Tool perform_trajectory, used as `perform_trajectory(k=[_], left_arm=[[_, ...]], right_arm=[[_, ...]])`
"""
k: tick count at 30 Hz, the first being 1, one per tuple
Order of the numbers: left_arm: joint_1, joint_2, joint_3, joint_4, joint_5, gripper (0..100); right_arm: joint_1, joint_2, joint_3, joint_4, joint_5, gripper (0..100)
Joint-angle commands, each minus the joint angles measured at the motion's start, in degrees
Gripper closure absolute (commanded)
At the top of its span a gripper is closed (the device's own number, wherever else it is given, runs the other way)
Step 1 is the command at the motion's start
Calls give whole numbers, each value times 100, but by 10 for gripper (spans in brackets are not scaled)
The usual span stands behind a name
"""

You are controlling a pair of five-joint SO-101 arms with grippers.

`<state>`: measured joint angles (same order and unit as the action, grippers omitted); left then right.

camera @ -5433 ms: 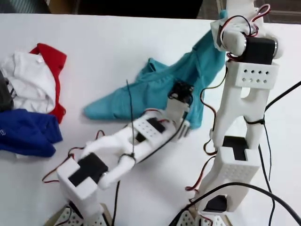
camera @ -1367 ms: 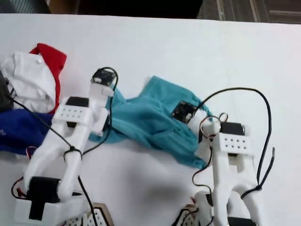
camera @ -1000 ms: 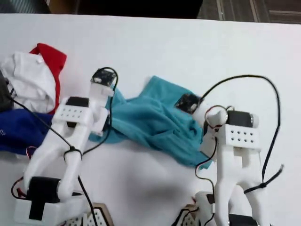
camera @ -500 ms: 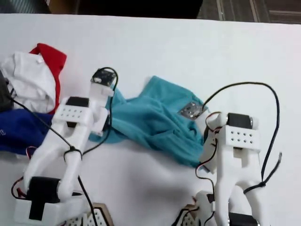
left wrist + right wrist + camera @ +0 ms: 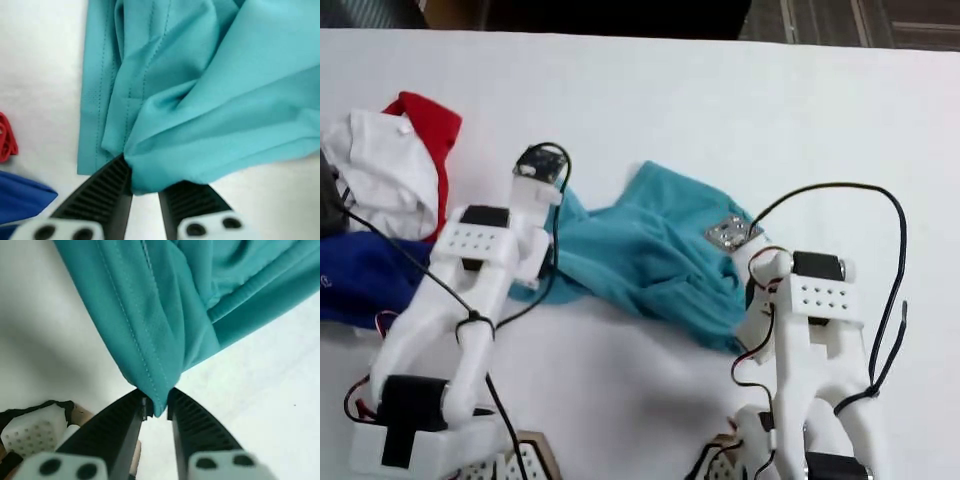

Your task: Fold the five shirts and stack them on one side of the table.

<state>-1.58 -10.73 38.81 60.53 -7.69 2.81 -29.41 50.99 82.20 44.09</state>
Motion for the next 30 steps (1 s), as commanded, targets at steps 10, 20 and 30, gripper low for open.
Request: perform_trajectory(k=[10, 20, 30], left_arm=[[-44, 0, -207, 35, -70, 974], [-79, -35, -541, 79, -62, 973], [-79, 0, 92, 360, -1811, 801]], right_arm=[[-4, -48, -1398, -22, -9, 978], [-22, 13, -2804, -382, 0, 978], [110, 13, -2092, -1982, -35, 978]])
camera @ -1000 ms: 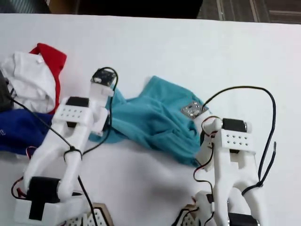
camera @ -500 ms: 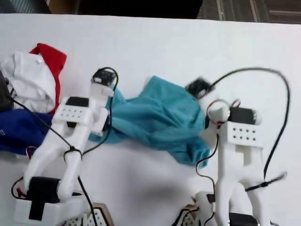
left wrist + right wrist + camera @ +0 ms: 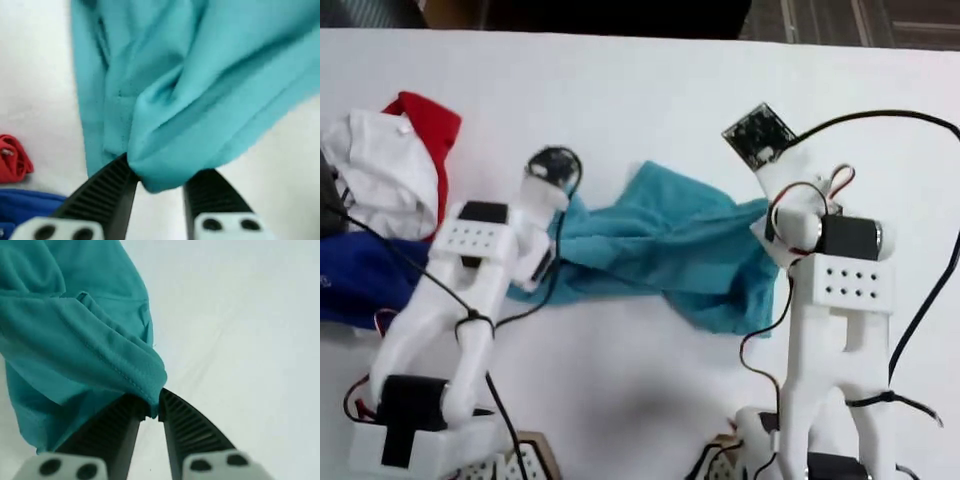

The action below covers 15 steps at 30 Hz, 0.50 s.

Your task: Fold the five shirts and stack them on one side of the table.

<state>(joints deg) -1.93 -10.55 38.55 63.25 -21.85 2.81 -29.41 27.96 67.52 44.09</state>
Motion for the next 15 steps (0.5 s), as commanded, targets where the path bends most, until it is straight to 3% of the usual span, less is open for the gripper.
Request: perform_trajectory(k=[1, 8, 15], left_arm=[[-44, -18, 215, 70, -484, 797], [-62, -79, 303, 123, -782, 797], [-167, -79, -822, 1327, -782, 797]], right_arm=[[180, 13, 422, -769, -35, 978], [866, 13, 1407, -1974, -26, 978], [1121, 13, 1451, -2290, 0, 978]])
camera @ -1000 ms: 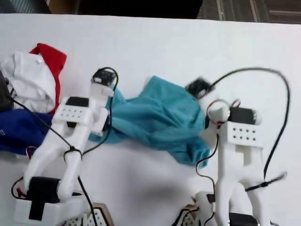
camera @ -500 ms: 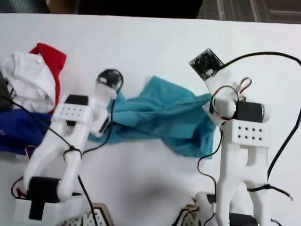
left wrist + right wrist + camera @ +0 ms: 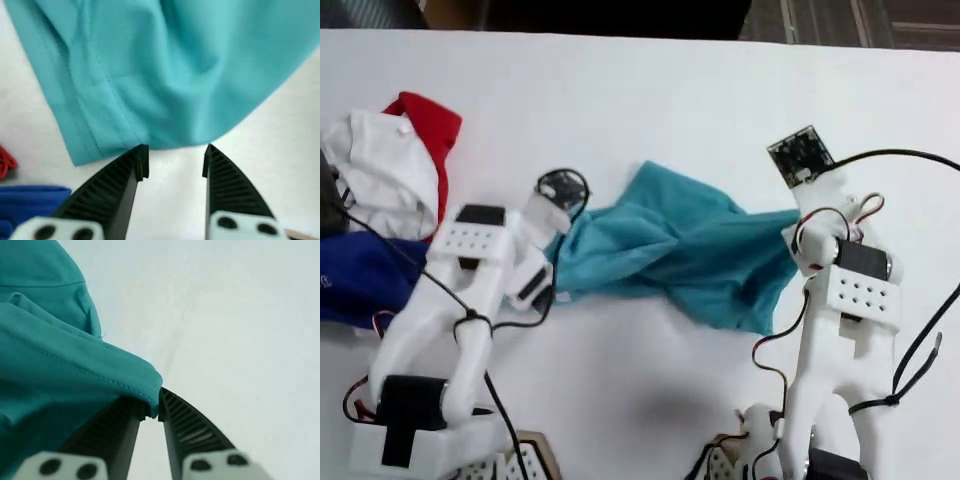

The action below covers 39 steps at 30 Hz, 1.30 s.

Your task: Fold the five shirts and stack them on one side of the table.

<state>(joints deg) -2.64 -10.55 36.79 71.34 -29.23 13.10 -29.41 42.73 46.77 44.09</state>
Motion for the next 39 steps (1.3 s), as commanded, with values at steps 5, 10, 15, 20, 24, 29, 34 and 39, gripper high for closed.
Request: perform_trajectory(k=[5, 10, 15, 20, 24, 29, 34, 39], left_arm=[[-255, -35, -1358, 932, -35, 797], [-88, -62, -1393, 985, -9, 797], [457, -70, -1051, 1591, -378, 797], [976, -53, -620, 1160, -448, 797], [897, -26, -277, -9, -404, 797], [-26, -18, -347, -1855, -396, 797], [-730, -18, -813, -2558, -404, 797], [-853, -62, -1156, -2541, -404, 797]], right_arm=[[66, 13, 0, -171, -35, 978], [-48, 13, -18, -198, -35, 978], [-295, 13, -9, -171, -35, 978], [-462, 13, -9, -198, -35, 978], [-453, 13, -9, -180, -35, 978], [-470, 13, 123, -207, -35, 978], [-470, 13, 185, -207, -35, 978], [-470, 13, 185, -207, -35, 978]])
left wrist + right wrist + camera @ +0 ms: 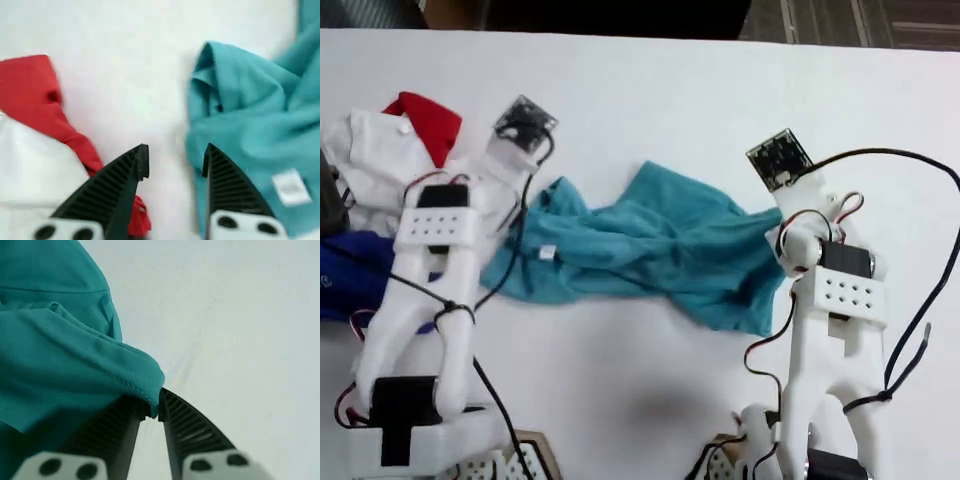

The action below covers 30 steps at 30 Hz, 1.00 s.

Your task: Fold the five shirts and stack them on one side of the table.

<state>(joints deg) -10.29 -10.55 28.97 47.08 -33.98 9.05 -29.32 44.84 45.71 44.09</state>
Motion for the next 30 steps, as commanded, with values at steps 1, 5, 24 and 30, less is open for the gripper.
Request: perform_trajectory(k=[1, 5, 24, 30], left_arm=[[-79, -70, -382, -79, 70, 797], [-53, -53, -391, 888, 26, 797], [387, 132, -92, 1793, -624, 889], [1029, 1196, -13, 1055, -88, 857]], right_arm=[[-66, 4, -26, -101, -35, 978], [-66, 4, -26, -110, -35, 978], [-286, 4, -18, -75, -44, 978], [-330, 4, 70, -101, -44, 978]])
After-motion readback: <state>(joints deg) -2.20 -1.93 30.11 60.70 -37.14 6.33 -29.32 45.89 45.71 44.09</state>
